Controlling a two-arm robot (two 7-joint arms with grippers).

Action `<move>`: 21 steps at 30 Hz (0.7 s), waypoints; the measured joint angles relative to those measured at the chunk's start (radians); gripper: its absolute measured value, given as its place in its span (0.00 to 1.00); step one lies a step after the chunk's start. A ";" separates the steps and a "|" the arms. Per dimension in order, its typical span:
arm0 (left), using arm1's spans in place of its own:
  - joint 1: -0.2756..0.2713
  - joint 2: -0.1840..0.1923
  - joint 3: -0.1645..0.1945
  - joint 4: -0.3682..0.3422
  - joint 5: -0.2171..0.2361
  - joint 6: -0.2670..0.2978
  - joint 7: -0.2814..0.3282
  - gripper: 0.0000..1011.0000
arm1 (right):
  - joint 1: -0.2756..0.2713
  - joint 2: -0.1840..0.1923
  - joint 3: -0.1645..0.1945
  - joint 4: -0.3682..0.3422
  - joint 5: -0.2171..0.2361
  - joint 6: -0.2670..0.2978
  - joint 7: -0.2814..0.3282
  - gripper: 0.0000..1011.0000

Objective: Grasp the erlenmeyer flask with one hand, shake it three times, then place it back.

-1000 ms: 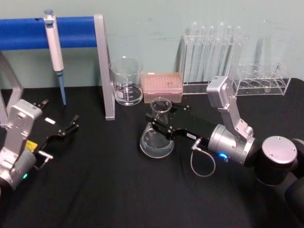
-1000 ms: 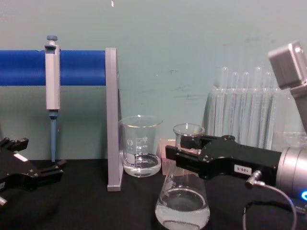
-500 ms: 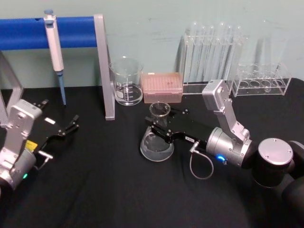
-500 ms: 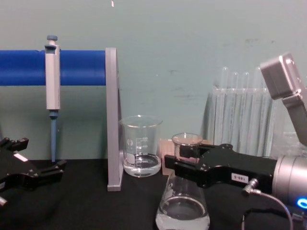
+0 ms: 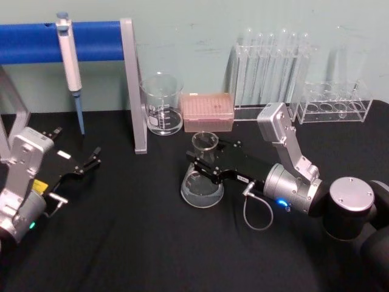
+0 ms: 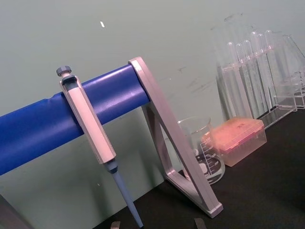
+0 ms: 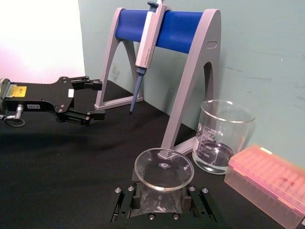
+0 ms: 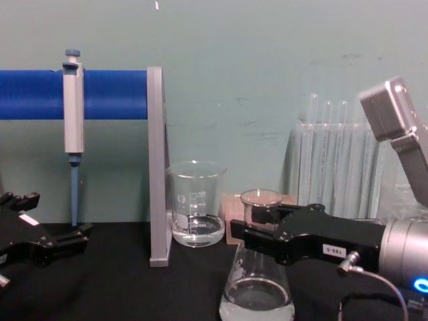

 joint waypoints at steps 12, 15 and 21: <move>0.000 0.000 0.000 0.000 0.000 0.000 0.000 0.99 | 0.000 0.001 0.000 -0.001 0.002 0.000 0.001 0.45; 0.000 0.000 0.000 0.000 0.000 0.000 0.000 0.99 | 0.000 0.001 0.000 -0.002 0.003 0.000 0.001 0.51; 0.000 0.000 0.000 0.000 0.000 0.000 0.000 0.99 | -0.001 0.001 0.000 -0.002 0.004 -0.001 0.001 0.67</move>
